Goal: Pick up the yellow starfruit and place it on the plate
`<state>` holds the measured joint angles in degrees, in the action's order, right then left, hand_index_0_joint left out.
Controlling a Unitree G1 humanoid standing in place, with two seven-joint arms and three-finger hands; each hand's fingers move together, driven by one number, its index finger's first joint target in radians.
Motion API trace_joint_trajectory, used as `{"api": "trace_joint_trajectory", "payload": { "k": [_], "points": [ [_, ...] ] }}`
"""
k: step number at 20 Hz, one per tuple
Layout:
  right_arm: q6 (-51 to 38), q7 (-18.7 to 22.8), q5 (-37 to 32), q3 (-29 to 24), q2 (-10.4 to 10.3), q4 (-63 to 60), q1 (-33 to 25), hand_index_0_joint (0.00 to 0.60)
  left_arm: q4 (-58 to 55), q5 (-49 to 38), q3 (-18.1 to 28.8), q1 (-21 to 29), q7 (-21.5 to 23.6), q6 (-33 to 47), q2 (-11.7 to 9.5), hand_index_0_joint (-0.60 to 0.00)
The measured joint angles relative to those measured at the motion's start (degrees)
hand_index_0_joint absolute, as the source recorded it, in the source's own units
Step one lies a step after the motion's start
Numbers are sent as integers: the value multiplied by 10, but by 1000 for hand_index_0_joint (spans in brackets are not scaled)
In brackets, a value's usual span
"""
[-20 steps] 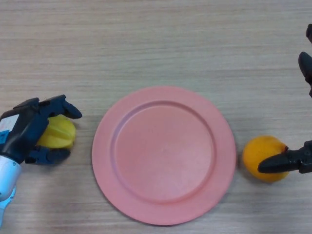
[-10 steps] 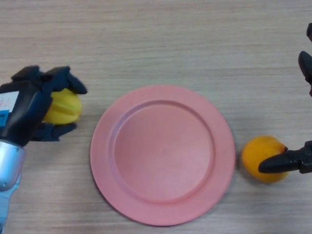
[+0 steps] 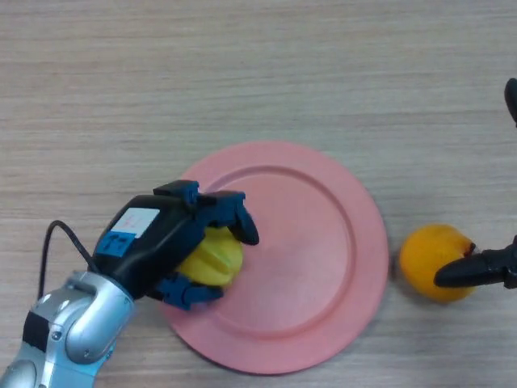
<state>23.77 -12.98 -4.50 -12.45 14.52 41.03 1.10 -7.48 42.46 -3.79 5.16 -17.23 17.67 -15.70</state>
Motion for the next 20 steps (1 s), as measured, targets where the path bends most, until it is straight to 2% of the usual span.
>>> {"api": "trace_joint_trajectory", "payload": {
  "k": [1,2,3,4,5,7,9,12,16,18,20],
  "points": [
    [0,0,0,-2,0,1,2,0,7,4,0,3,-31,22,0,-600],
    [0,-1,0,-2,0,2,2,0,12,16,-1,4,-33,33,0,-600],
    [0,-1,0,-2,0,2,2,0,12,12,-1,5,-34,33,1,-450],
    [0,-1,0,-2,0,2,4,0,8,3,-1,4,-36,32,1,-349],
    [0,-1,0,-2,0,2,6,0,-8,-17,-1,0,-46,15,3,-200],
    [0,-1,0,-2,0,6,6,0,-41,-70,-1,-10,-50,-39,12,0],
    [0,-1,0,-2,0,19,6,0,-55,-104,-1,-15,-49,-60,20,0],
    [0,-1,1,-6,0,24,6,0,-68,-129,-2,-23,-35,-71,21,0],
    [0,-1,1,-5,0,26,4,0,-145,-355,25,-21,-18,-126,24,0],
    [0,-1,1,-4,0,26,-1,0,-168,-472,71,-14,17,-185,23,0],
    [1,-1,2,-4,0,26,-7,0,-169,-535,118,-13,63,-216,16,0]
  ]
}}
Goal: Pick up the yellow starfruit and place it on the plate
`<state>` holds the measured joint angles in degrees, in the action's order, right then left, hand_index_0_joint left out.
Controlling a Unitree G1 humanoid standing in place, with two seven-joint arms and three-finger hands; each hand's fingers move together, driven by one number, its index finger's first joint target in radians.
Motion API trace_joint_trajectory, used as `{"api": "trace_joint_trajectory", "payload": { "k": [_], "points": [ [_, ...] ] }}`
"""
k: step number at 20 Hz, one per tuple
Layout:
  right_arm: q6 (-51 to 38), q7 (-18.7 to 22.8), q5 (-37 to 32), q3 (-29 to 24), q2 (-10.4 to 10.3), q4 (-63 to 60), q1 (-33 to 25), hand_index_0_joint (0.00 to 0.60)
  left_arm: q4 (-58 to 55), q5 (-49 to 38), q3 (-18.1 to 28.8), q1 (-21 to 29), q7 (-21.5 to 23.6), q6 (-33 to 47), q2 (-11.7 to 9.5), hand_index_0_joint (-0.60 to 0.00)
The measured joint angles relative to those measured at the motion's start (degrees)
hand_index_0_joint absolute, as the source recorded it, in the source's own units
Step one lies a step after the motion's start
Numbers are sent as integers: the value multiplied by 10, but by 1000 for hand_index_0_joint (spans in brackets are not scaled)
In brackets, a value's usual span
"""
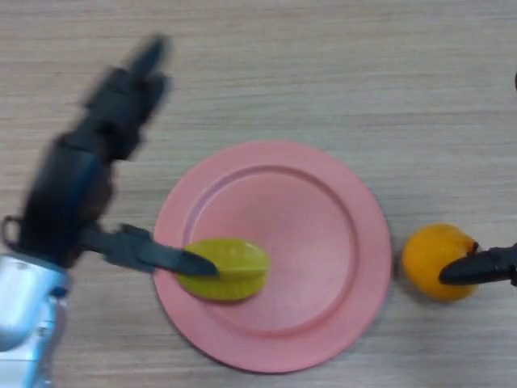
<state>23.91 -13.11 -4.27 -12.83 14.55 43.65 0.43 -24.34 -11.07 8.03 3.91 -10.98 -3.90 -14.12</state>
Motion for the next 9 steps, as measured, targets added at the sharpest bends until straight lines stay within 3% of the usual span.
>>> {"api": "trace_joint_trajectory", "payload": {
  "k": [3,9],
  "points": [
    [0,0,12,5,0,-1,0,0,24,-39,31,10,38,-26,-17,0],
    [0,-1,15,29,0,-9,2,0,24,-40,32,9,38,-38,-27,0]
  ]
}}
